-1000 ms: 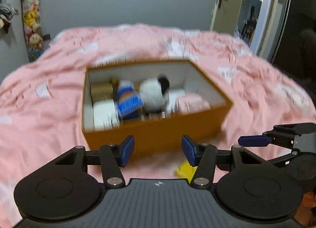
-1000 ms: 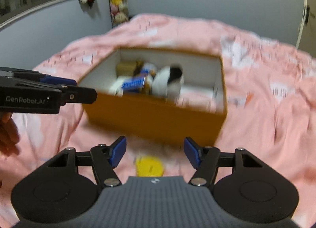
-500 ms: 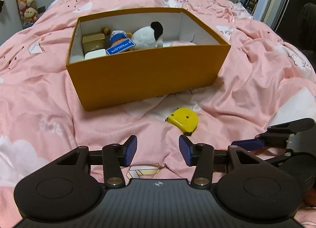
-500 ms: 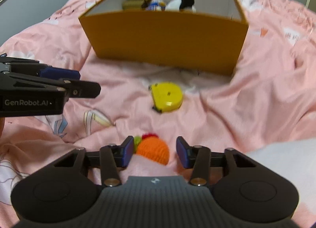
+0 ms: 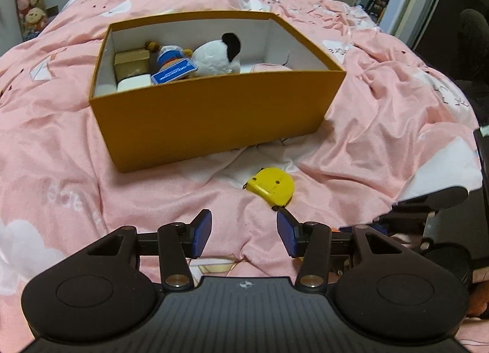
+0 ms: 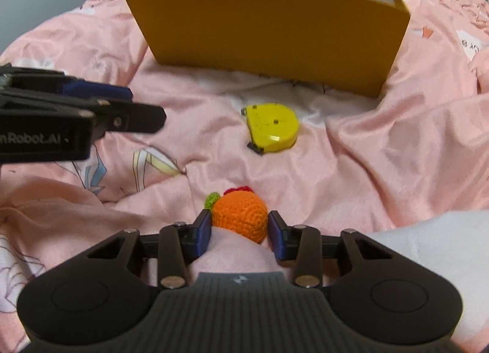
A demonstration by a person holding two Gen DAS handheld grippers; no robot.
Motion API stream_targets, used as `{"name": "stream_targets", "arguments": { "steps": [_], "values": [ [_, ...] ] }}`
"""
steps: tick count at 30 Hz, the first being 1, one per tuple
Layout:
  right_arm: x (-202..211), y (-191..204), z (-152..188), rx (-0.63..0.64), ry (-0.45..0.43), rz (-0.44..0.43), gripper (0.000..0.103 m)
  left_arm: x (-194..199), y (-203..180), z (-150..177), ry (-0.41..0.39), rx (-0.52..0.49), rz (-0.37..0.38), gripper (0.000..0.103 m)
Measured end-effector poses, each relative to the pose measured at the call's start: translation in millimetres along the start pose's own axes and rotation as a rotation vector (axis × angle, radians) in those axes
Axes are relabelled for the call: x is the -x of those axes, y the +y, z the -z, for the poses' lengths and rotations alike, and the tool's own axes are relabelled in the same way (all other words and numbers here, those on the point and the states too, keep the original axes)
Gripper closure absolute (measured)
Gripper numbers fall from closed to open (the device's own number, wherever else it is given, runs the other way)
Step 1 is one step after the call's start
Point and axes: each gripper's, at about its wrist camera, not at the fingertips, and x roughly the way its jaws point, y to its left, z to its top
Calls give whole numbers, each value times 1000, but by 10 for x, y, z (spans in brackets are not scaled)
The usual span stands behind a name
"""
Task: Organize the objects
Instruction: 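Grasp the orange crocheted ball with the right gripper while the left approaches the yellow tape measure, then grasp the yellow tape measure with the left gripper while the right holds the orange ball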
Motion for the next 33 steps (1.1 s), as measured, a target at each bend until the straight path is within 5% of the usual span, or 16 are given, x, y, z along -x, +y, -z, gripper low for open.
{"name": "stream_targets", "arguments": {
  "steps": [12,25,33],
  "values": [
    [121,-395,-456,-31,-166,75,61,-322,-39,-344,-76,-88,-4,47],
    [-265,-772,-283,-193,-124,42,61,-829,-27,-201,12,-124,81,46],
    [-365,-839,-259,-229,-89,23,60,-984,-157,-130,30,-251,97,36]
  ]
}}
